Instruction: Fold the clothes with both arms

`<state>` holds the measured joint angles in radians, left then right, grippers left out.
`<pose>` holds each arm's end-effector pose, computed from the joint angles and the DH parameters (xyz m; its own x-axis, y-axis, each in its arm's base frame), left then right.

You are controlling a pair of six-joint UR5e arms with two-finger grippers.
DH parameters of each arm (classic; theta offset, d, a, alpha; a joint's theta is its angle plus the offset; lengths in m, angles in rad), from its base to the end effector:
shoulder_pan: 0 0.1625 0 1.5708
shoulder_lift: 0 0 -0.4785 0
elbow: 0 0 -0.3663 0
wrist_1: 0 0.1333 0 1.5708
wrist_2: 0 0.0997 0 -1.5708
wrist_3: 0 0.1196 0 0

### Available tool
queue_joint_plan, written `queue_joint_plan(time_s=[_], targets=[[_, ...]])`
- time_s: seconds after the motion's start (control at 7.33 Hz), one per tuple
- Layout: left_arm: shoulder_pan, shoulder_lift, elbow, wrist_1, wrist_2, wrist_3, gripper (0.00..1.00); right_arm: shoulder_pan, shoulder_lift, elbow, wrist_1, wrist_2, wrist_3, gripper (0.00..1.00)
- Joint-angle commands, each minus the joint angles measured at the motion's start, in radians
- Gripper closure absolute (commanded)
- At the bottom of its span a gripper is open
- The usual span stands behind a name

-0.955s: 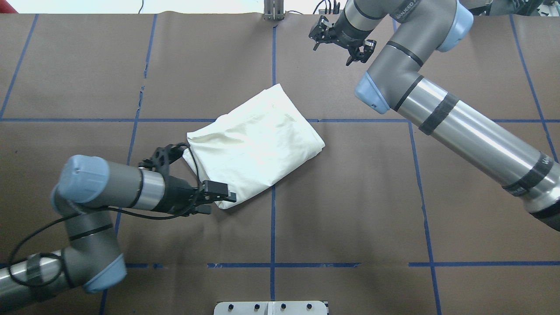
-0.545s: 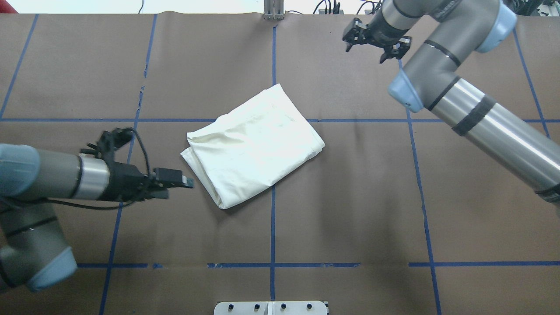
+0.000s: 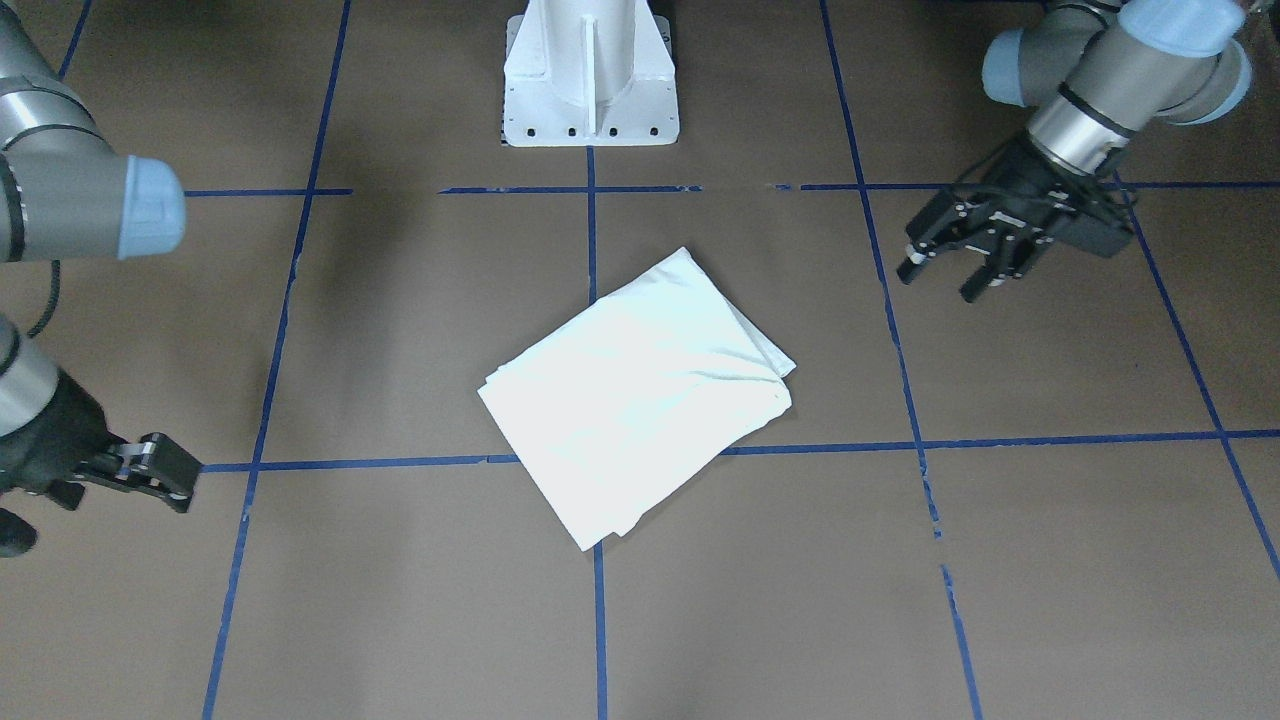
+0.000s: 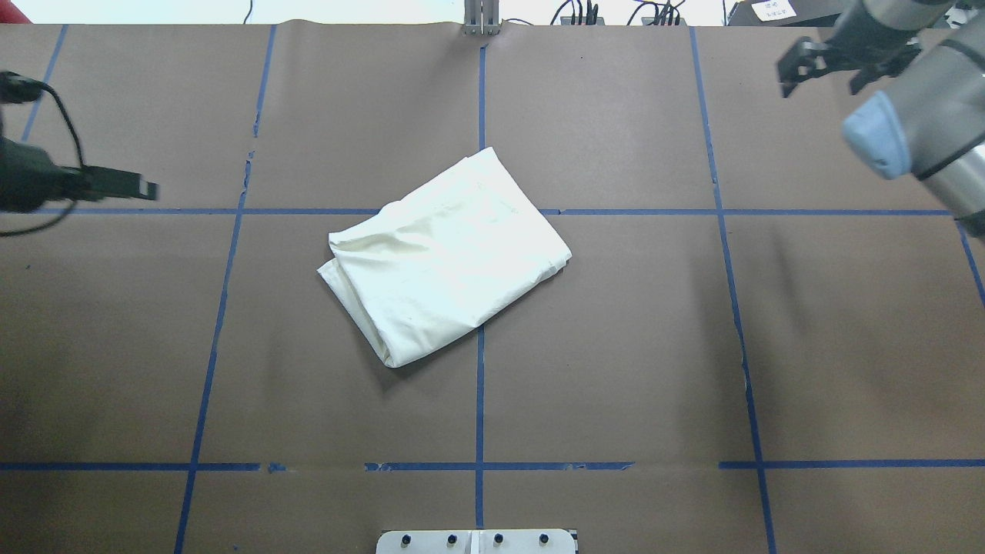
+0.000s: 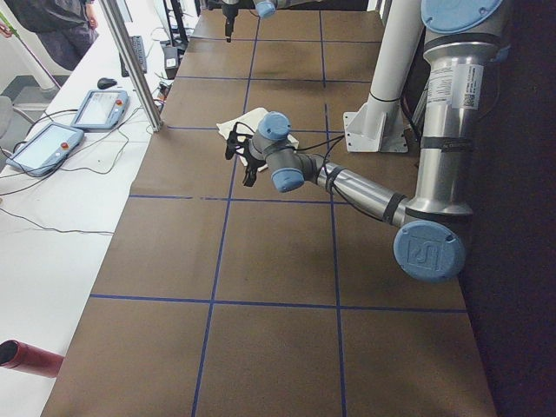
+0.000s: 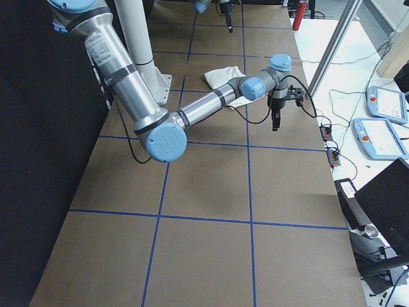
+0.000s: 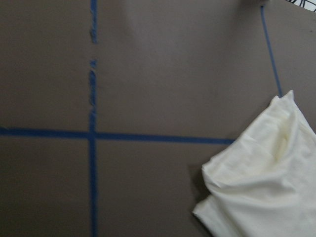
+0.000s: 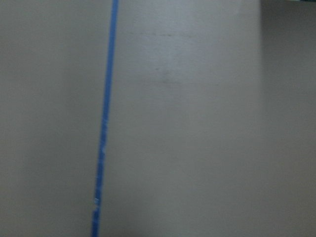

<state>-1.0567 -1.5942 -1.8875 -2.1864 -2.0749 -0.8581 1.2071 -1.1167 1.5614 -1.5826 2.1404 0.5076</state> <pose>0.1799 -0.4721 0.4977 0.5864 0.1260 -0.8002 0.2445 0.9142 0.3232 -0.1752 -0.6538 0.4845 0.7744 -0.0342 0.6317 -0.0612 0.9898 0.1286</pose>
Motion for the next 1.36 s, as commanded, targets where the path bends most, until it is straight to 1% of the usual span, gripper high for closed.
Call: queue_joint_plan(time_s=[0.0,0.14,0.27,0.41,0.55,0.68,0.82,0.95,1.09,1.23], targets=[[-0.251,0.013,0.019,0.317,-0.002,0.506,0.00,0.182,-0.151,0.005,-0.020,0.116,-0.380,0.00],[-0.395,0.016,0.053,0.392,-0.040,0.776,0.00,0.239,-0.232,0.003,-0.022,0.134,-0.541,0.00],[-0.507,0.017,0.079,0.501,-0.186,0.989,0.00,0.306,-0.302,0.008,-0.051,0.171,-0.663,0.00],[-0.525,0.095,0.065,0.517,-0.224,1.089,0.00,0.322,-0.342,0.008,-0.069,0.203,-0.678,0.00],[-0.525,0.133,0.105,0.446,-0.226,1.053,0.00,0.321,-0.345,0.009,-0.065,0.199,-0.663,0.00],[-0.525,0.128,0.202,0.321,-0.222,1.003,0.00,0.322,-0.356,0.008,-0.065,0.193,-0.672,0.00],[-0.531,0.132,0.269,0.215,-0.214,1.007,0.00,0.322,-0.350,0.020,-0.065,0.178,-0.664,0.00],[-0.533,0.125,0.283,0.235,-0.208,0.998,0.00,0.325,-0.357,0.025,-0.066,0.185,-0.661,0.00],[-0.534,0.128,0.269,0.332,-0.208,0.998,0.00,0.334,-0.365,0.025,-0.068,0.205,-0.659,0.00],[-0.533,0.120,0.213,0.520,-0.208,0.998,0.00,0.345,-0.371,0.025,-0.068,0.226,-0.659,0.00]])
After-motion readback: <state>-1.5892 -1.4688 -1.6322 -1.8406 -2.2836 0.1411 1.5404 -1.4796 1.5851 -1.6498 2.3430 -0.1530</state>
